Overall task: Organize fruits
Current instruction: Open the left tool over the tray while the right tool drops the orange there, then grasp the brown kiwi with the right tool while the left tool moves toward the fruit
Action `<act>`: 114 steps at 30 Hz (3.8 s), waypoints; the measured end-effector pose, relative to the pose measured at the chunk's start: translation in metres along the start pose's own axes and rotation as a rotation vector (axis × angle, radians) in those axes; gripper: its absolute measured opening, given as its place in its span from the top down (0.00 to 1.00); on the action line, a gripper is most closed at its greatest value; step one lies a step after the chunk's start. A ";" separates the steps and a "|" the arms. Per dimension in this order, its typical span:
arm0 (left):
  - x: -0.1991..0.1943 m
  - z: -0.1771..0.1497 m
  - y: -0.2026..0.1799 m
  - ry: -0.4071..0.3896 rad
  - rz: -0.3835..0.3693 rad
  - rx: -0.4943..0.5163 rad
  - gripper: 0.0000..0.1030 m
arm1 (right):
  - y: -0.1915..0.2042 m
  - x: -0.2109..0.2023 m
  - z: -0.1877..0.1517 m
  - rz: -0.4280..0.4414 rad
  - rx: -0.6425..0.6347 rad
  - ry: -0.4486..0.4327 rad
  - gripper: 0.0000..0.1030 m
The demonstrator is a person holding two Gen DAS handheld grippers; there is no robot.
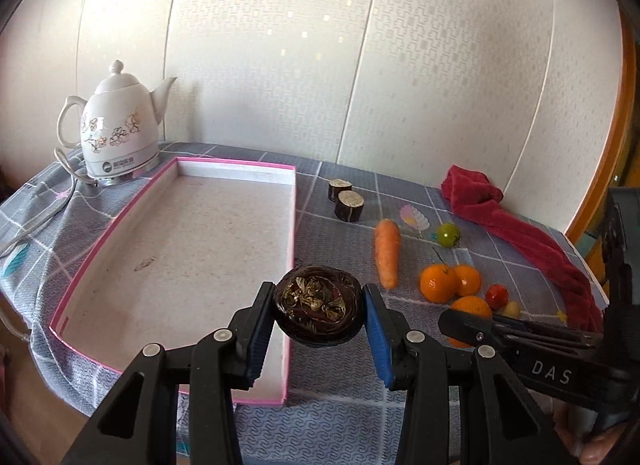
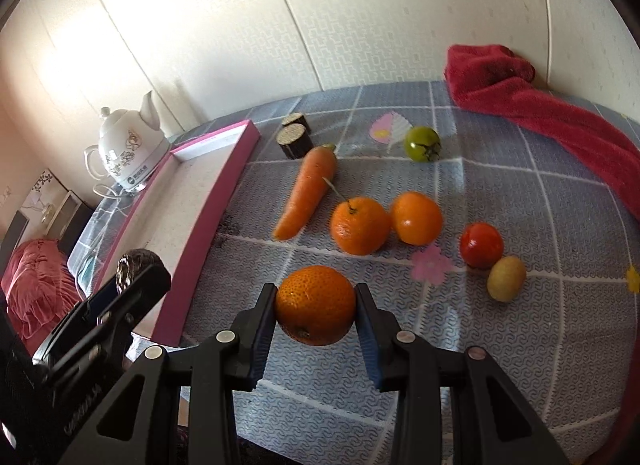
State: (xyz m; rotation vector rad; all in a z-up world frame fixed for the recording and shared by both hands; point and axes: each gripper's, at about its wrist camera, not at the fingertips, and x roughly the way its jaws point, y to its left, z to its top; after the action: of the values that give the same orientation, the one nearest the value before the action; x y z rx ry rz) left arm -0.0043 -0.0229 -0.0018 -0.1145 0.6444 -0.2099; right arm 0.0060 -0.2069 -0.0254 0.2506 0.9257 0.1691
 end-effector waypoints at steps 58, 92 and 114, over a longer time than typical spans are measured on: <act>0.007 0.053 0.096 -0.101 0.449 -0.143 0.39 | 0.096 0.072 0.060 0.129 -0.177 -0.004 0.60; 0.011 0.047 0.054 -0.080 0.351 -0.043 0.39 | 0.073 0.050 0.056 -0.002 -0.180 -0.040 0.60; 0.016 0.035 -0.019 -0.036 0.095 0.139 0.39 | -0.019 -0.015 0.042 -0.286 -0.053 -0.072 0.60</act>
State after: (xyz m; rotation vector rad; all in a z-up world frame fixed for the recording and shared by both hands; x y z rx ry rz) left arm 0.0262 -0.0440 0.0197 0.0455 0.5957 -0.1600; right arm 0.0317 -0.2346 0.0044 0.0728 0.8738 -0.0785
